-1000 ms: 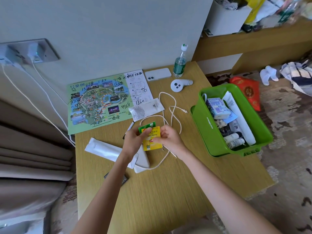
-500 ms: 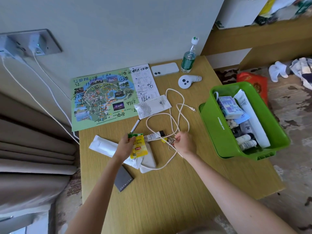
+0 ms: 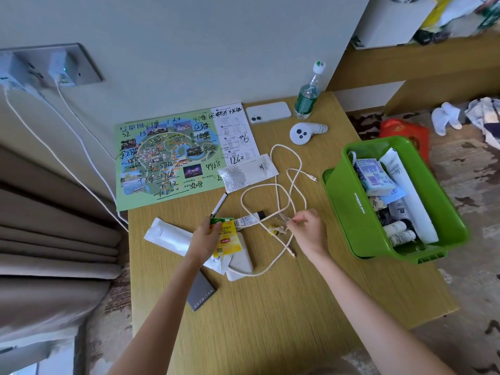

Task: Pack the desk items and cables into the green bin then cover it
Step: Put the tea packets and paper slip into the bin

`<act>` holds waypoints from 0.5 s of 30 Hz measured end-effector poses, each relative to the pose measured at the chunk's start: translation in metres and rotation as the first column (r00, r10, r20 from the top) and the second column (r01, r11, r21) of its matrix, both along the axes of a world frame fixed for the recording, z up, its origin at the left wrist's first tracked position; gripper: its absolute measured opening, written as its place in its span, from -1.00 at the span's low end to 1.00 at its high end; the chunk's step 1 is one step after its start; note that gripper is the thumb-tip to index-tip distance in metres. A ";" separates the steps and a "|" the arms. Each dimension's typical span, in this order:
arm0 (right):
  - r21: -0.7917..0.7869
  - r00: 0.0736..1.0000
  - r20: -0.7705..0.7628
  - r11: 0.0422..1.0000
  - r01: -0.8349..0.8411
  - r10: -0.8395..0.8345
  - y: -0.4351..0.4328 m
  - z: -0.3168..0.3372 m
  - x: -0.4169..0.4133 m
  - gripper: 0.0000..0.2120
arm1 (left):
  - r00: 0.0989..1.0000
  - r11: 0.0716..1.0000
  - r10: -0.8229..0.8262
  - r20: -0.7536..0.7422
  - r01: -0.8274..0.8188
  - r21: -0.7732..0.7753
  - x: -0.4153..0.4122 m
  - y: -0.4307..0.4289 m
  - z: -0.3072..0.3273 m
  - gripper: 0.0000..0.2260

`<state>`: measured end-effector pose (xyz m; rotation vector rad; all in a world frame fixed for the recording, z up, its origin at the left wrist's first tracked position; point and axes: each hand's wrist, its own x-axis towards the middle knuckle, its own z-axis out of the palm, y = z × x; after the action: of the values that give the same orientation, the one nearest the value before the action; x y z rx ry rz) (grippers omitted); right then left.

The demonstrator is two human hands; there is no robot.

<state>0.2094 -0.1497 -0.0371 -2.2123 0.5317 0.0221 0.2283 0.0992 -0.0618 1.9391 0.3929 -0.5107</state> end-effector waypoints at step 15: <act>0.489 1.000 0.019 0.872 -0.012 0.004 0.016 0.041 0.025 -0.91 | 0.997 0.982 0.069 0.021 -0.064 -0.178 0.004 0.002 0.026 -0.78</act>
<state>0.2340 -0.1336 0.0038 -1.7141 0.4480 0.1291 0.2320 0.1010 -0.0355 1.7538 0.3809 -0.4598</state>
